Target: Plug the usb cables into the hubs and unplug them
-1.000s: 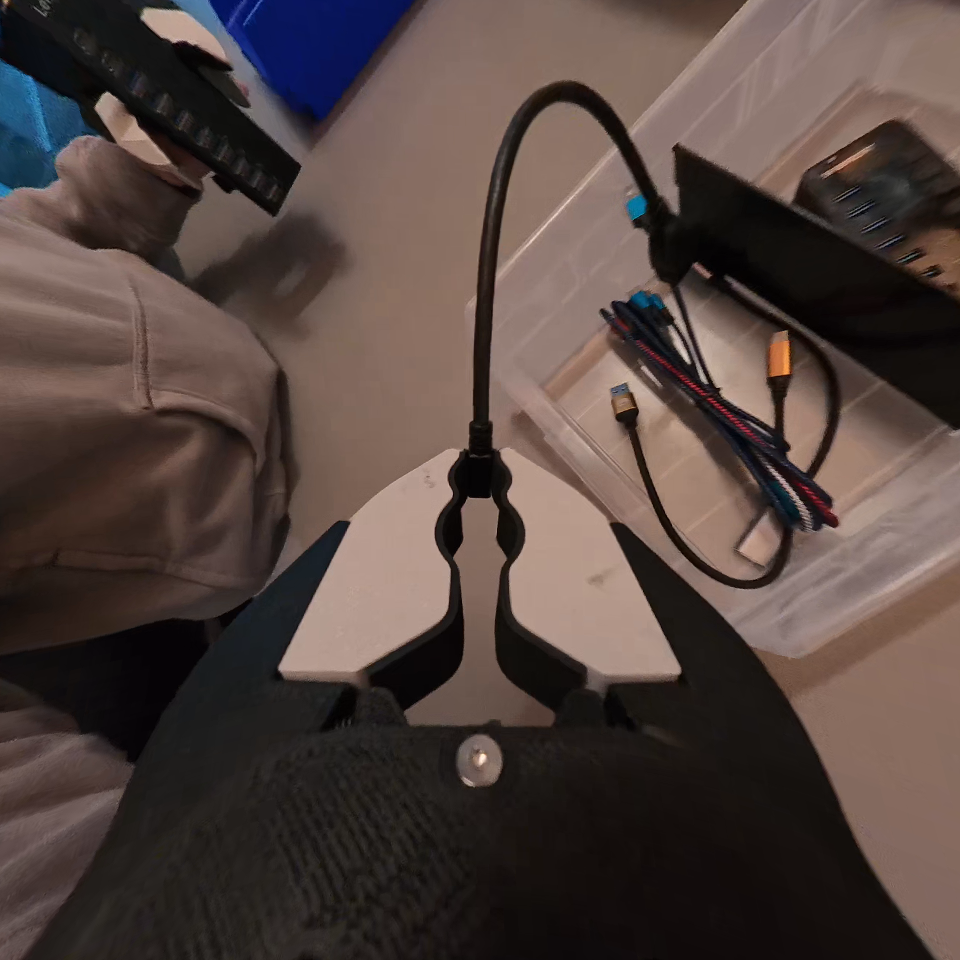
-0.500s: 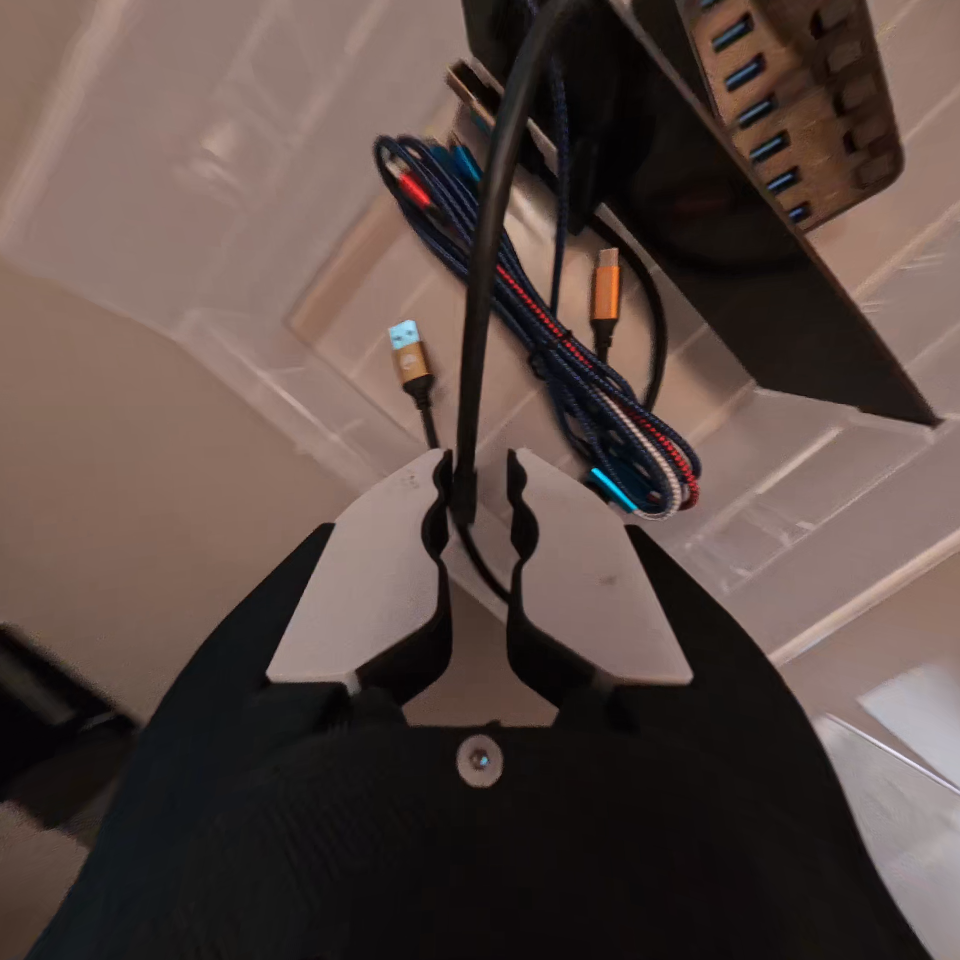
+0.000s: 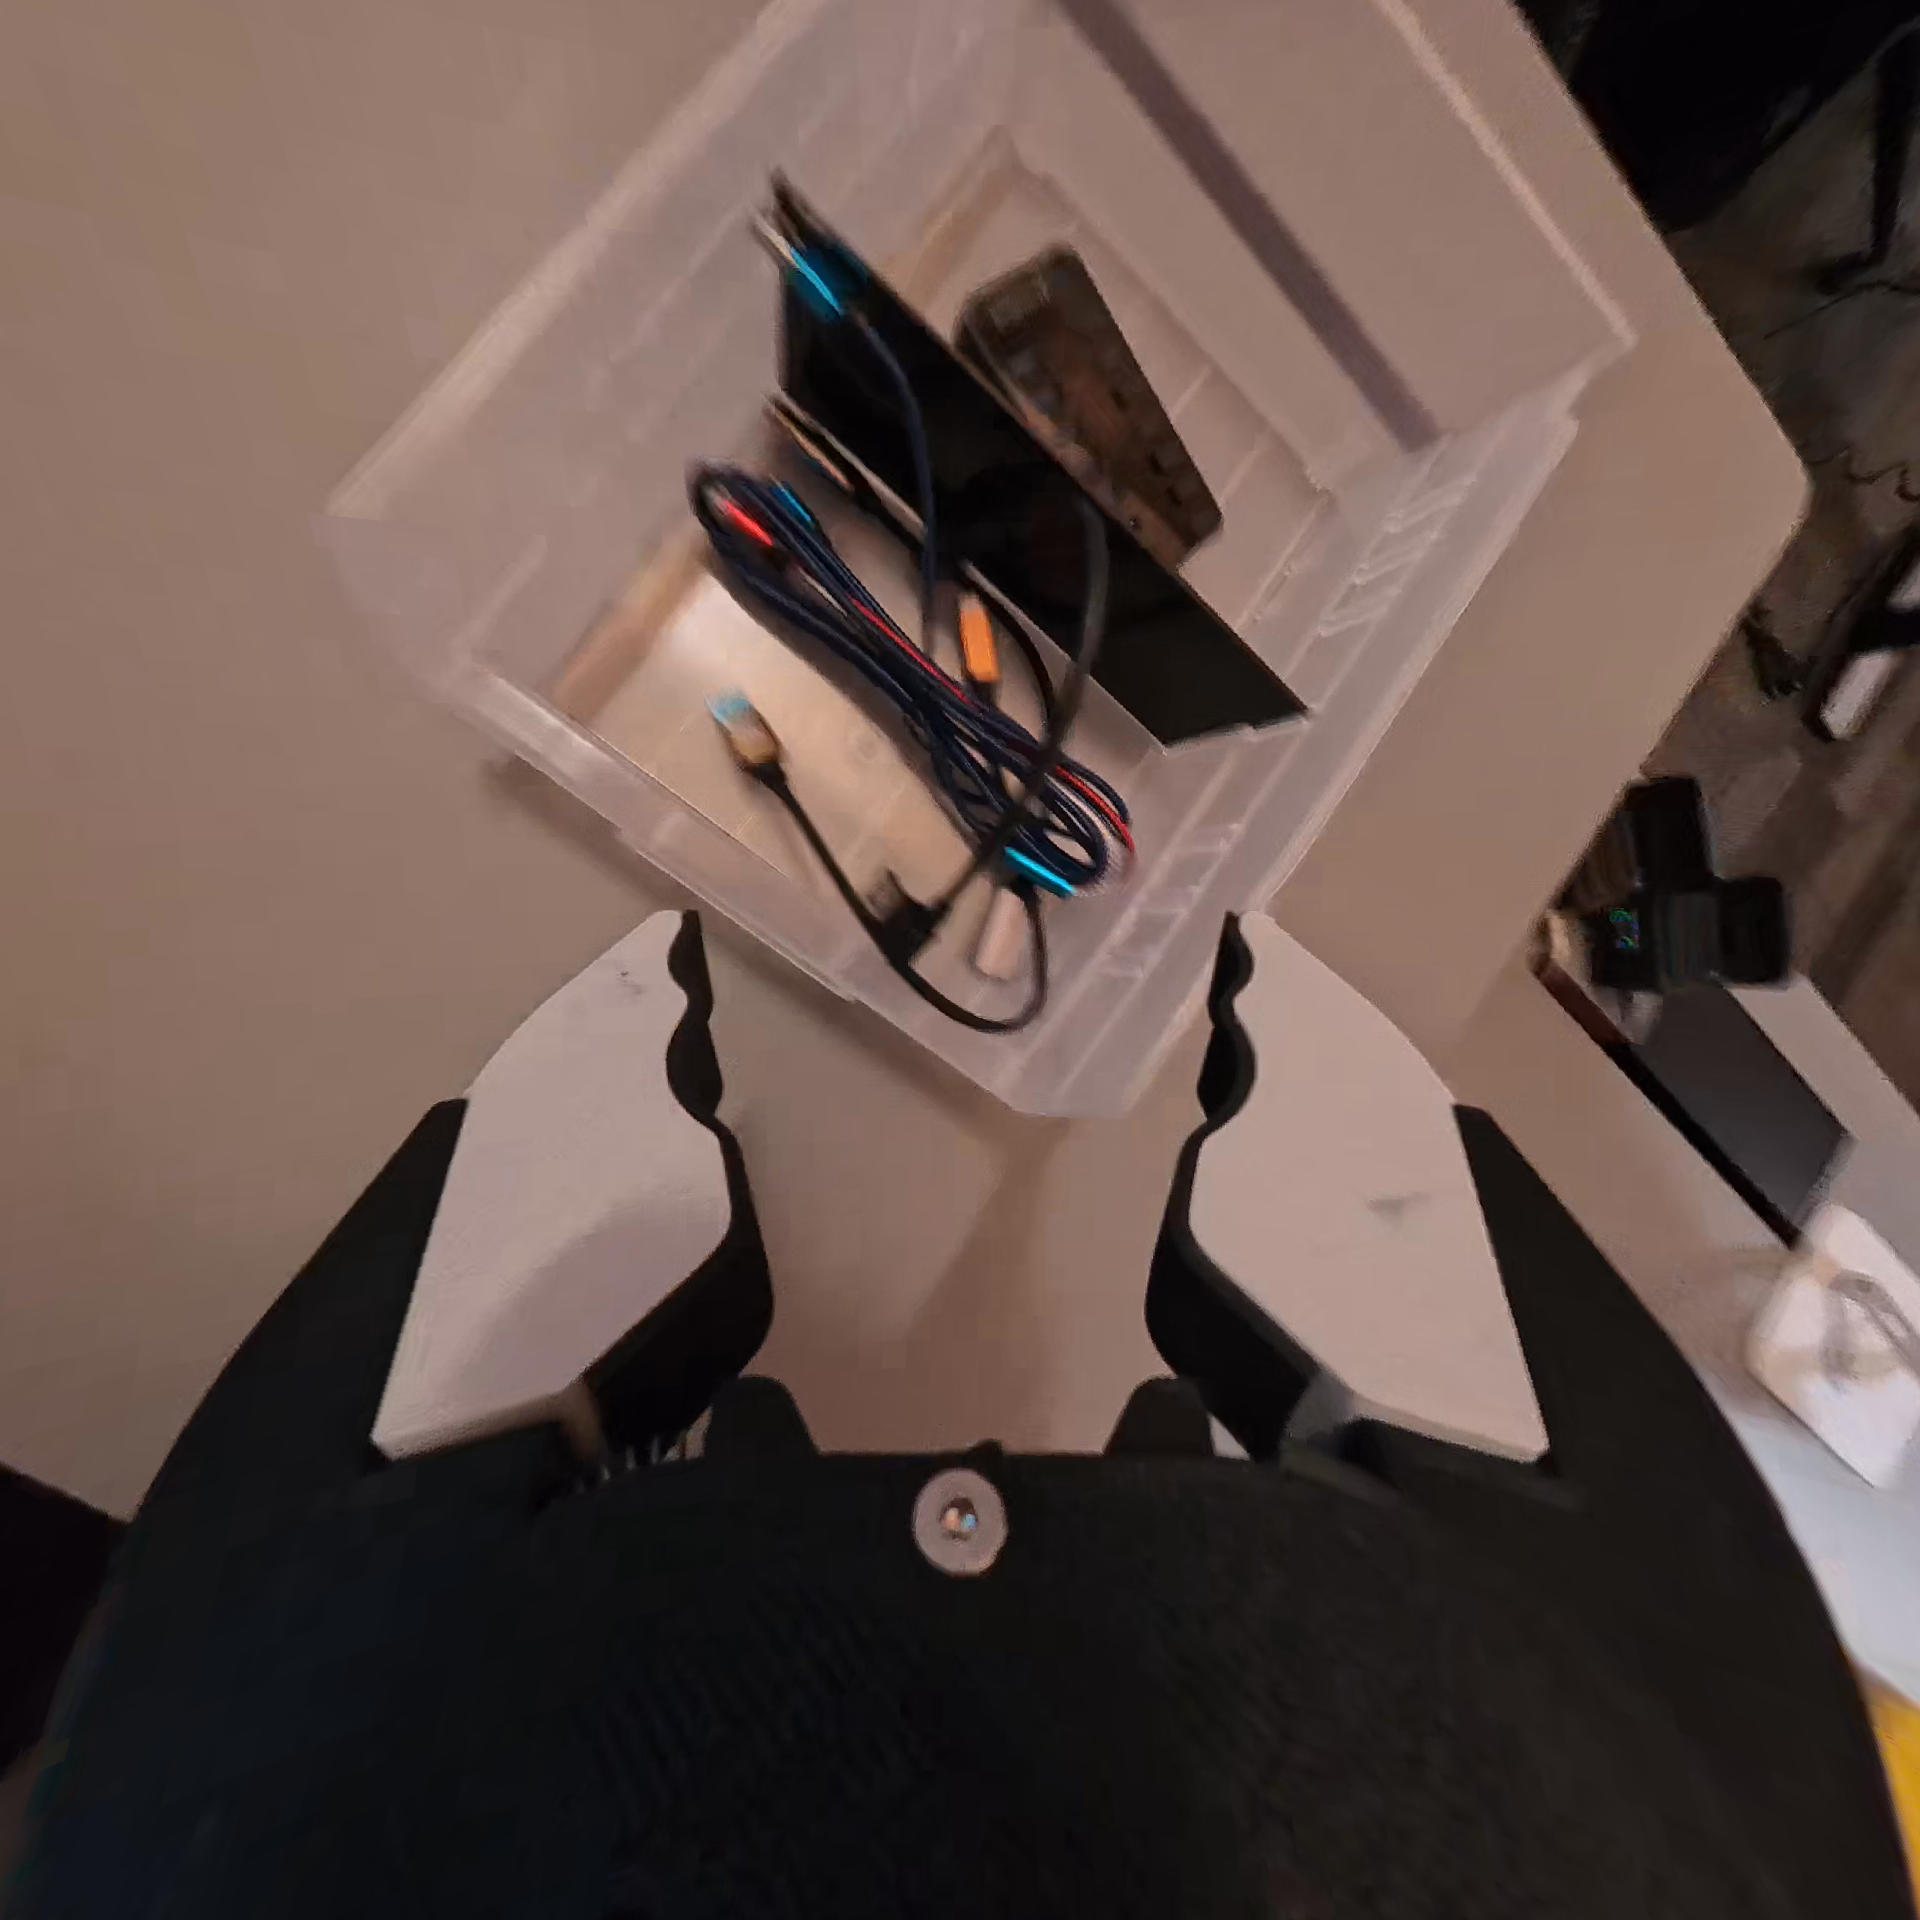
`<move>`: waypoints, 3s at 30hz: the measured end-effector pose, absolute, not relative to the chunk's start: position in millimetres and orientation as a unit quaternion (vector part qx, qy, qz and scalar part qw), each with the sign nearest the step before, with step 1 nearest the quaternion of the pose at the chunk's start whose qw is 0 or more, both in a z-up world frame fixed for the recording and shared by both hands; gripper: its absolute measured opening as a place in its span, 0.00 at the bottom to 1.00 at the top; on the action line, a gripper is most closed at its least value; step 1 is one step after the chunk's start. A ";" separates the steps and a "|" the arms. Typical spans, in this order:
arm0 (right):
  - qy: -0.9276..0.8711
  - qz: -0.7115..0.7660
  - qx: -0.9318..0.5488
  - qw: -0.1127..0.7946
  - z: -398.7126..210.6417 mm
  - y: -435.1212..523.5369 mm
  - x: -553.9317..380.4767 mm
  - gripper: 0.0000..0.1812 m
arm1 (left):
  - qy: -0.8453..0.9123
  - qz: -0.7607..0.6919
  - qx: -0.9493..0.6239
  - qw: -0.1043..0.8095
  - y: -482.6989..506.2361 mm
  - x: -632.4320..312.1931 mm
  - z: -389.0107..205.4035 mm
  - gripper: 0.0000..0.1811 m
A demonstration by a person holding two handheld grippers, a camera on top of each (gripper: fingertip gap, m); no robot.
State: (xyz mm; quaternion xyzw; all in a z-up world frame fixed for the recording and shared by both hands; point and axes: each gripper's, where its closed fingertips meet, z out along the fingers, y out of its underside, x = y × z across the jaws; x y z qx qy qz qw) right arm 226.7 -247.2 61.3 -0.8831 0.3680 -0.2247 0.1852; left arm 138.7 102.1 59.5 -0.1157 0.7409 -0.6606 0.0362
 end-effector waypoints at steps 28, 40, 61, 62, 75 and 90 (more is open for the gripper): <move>0.046 -0.022 -0.864 0.501 81.1 127.8 119.7 0.33 | 0.747 -0.662 -0.052 0.028 64.8 124.6 60.4 0.41; 0.113 -0.348 -0.891 0.270 171.5 -69.8 264.4 0.33 | 0.733 -0.660 -0.145 0.080 118.2 151.2 51.0 0.42; 0.083 -0.104 -0.988 -0.082 -35.8 -190.9 407.1 0.33 | 0.732 -0.652 -0.188 0.065 129.0 151.6 37.5 0.39; 0.088 -0.093 -0.989 -0.074 -40.5 -189.9 406.5 0.33 | 0.730 -0.653 -0.190 0.065 129.9 152.2 37.4 0.39; 0.116 -0.114 -0.986 -0.037 -58.6 -179.2 413.2 0.33 | 0.743 -0.643 -0.177 0.057 110.4 158.4 39.6 0.39; 0.335 -0.195 -0.873 0.297 65.6 -47.9 315.6 0.51 | 0.678 -0.542 -0.389 0.307 281.5 201.8 72.7 0.38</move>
